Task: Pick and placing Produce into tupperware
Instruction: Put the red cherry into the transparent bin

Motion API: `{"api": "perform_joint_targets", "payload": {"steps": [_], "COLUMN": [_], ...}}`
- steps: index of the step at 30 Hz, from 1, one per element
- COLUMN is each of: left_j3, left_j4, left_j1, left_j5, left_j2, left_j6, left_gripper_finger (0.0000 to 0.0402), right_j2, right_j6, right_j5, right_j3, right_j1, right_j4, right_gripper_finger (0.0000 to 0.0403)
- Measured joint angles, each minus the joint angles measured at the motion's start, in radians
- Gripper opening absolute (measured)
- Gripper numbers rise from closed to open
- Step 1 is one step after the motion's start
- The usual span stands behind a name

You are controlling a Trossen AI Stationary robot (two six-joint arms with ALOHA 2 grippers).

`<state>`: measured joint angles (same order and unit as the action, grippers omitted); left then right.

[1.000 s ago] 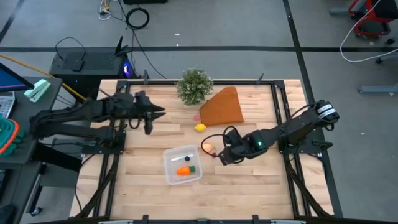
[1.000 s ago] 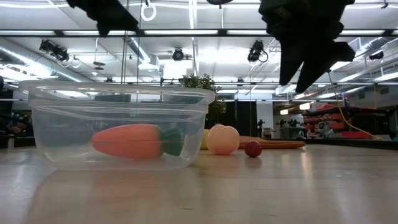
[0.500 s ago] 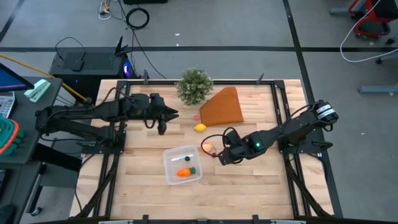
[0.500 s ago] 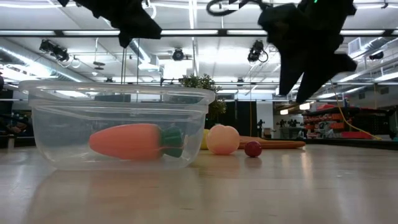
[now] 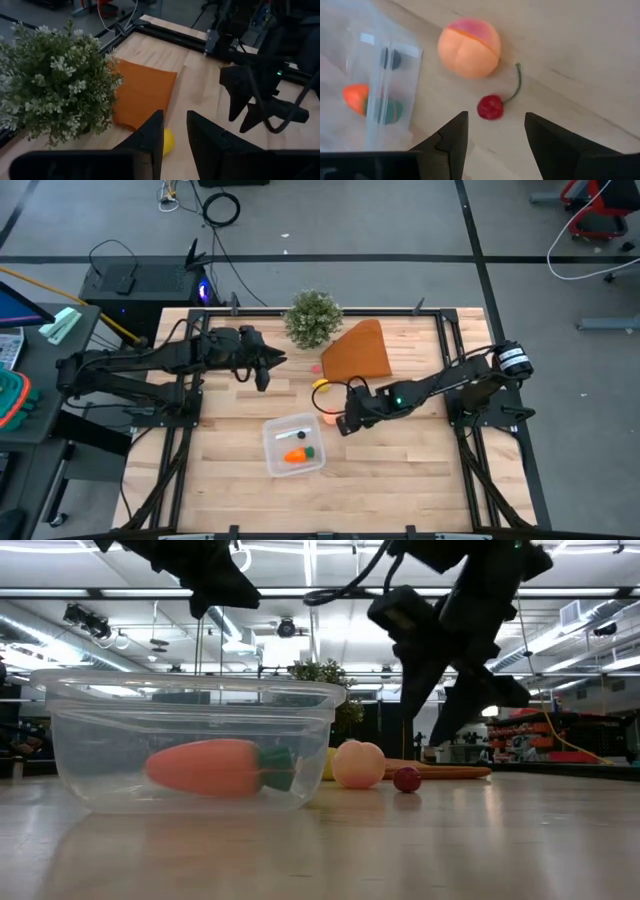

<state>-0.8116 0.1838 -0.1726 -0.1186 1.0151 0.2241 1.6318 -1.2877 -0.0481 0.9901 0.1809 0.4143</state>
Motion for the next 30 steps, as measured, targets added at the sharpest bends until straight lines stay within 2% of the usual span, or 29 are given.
{"api": "perform_joint_targets", "payload": {"steps": [7,20,30], "left_j3": [0.0,0.0,0.0], "left_j4": [0.013,0.021,0.025], "left_j1": [-0.003,-0.004,-0.004], "left_j5": [0.0,0.0,0.0], "left_j2": [-0.001,-0.002,-0.002], "left_j6": [-0.008,-0.011,-0.011], "left_gripper_finger": [0.0093,0.0089,0.0094], "right_j2": [0.07,0.203,0.202], "right_j6": [-0.001,0.026,0.025], "right_j5": [0.109,0.099,0.058], "right_j3": [0.015,0.091,0.094], "right_j1": [-0.009,-0.002,-0.019], "right_j4": [-0.048,-0.042,-0.041], "right_gripper_finger": [0.0165,0.0165,0.0165]}}
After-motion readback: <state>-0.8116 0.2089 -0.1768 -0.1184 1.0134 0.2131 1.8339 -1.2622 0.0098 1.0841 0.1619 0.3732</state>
